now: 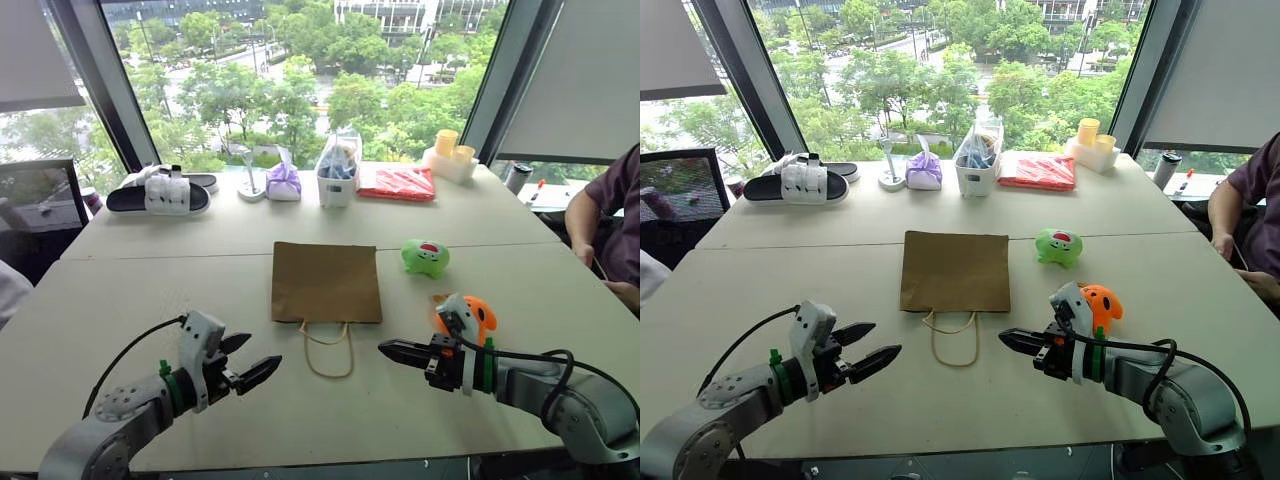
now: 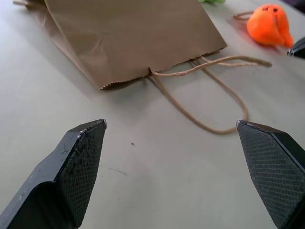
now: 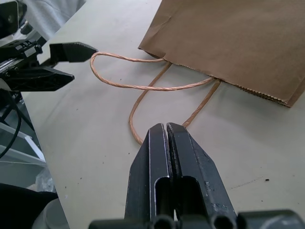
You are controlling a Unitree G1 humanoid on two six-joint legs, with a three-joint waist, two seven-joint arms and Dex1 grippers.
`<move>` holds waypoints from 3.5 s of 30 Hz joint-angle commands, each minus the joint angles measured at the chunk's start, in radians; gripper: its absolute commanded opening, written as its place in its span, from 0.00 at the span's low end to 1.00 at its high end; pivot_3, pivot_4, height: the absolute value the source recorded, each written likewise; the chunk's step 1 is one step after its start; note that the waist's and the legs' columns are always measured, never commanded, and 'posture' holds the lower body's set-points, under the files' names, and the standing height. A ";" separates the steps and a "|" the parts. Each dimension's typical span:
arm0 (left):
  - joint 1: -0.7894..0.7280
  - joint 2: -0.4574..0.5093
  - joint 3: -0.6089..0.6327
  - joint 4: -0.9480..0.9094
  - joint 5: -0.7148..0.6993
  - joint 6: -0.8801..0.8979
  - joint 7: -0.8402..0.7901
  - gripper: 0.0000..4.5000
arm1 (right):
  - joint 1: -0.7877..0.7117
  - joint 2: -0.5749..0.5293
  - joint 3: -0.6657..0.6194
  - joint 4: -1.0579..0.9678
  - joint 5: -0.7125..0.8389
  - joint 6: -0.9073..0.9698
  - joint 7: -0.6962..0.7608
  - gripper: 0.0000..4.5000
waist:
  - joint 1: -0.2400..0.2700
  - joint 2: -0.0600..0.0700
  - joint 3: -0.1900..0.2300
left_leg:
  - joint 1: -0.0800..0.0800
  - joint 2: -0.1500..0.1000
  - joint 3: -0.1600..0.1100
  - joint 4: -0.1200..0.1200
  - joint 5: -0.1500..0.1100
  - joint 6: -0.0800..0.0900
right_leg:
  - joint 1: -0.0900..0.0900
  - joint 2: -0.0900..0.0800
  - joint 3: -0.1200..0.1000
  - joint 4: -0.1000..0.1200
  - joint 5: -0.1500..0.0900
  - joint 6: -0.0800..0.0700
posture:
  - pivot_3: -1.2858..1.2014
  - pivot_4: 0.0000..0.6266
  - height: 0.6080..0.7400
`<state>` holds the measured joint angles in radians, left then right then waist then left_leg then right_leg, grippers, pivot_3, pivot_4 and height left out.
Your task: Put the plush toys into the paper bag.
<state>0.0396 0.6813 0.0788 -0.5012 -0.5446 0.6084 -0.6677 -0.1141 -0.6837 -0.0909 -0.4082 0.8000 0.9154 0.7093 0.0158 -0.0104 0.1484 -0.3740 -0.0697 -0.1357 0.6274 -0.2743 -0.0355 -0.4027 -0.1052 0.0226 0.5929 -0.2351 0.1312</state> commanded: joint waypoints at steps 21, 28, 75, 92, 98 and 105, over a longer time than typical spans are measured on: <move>-0.722 -0.258 -0.412 0.939 0.431 -0.834 -0.508 0.28 | 0.199 0.119 -0.095 -0.264 0.069 0.014 -0.229 0.00 | -0.005 0.000 0.000 | 0.000 -0.001 -0.001 0.000 0.000 0.001 | 0.000 0.000 -0.001 0.002 0.001 0.002 | 0.52 0.24 1.00; -0.828 -0.354 -0.273 0.930 0.298 -0.552 -0.413 0.01 | 0.129 0.187 0.023 -0.272 -0.006 -0.013 -0.321 0.00 | -0.005 0.000 0.000 | 0.000 -0.001 -0.003 0.002 0.000 0.001 | 0.001 0.001 -0.002 0.003 0.001 0.004 | 0.52 0.24 1.00; -0.880 -0.617 0.050 0.349 -0.453 0.374 0.045 0.01 | -0.269 0.546 0.289 0.584 -0.670 -0.526 -0.357 0.00 | -0.034 0.000 -0.001 | 0.002 -0.001 -0.004 0.000 0.007 -0.012 | 0.000 0.002 0.000 0.006 0.001 0.004 | 0.52 0.24 1.00; -0.907 -0.574 0.039 0.520 -0.320 0.204 0.054 0.01 | -0.247 0.558 0.281 0.524 -0.677 -0.537 -0.341 0.00 | -0.033 0.000 -0.001 | 0.003 -0.001 -0.004 0.000 0.007 -0.012 | 0.000 0.002 0.000 0.006 0.001 0.004 | 0.52 0.24 1.00; -0.895 -0.552 0.025 0.566 -0.278 0.168 0.016 0.01 | -0.190 0.603 0.217 0.315 -0.598 -0.590 -0.360 0.00 | -0.031 0.000 -0.001 | 0.002 -0.001 -0.004 0.000 0.007 -0.012 | -0.001 0.002 0.000 0.006 0.001 0.004 | 0.52 0.24 1.00; -0.913 -0.559 0.031 0.630 -0.238 0.136 0.034 0.01 | -0.108 0.547 0.211 -0.067 -0.446 -0.385 -0.308 0.00 | -0.029 0.000 -0.001 | 0.002 -0.001 -0.004 0.000 0.007 -0.012 | -0.001 0.002 0.000 0.006 0.001 0.004 | 0.52 0.24 1.00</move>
<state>-0.8456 0.1246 0.1021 0.1431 -0.7870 0.7652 -0.6281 -0.2035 -0.1322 0.1433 -0.3425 0.2853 0.4776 0.3944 -0.0135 -0.0106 0.1475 -0.3725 -0.0710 -0.1400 0.6271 -0.2671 -0.0472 -0.4039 -0.1028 0.0226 0.5989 -0.2341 0.1354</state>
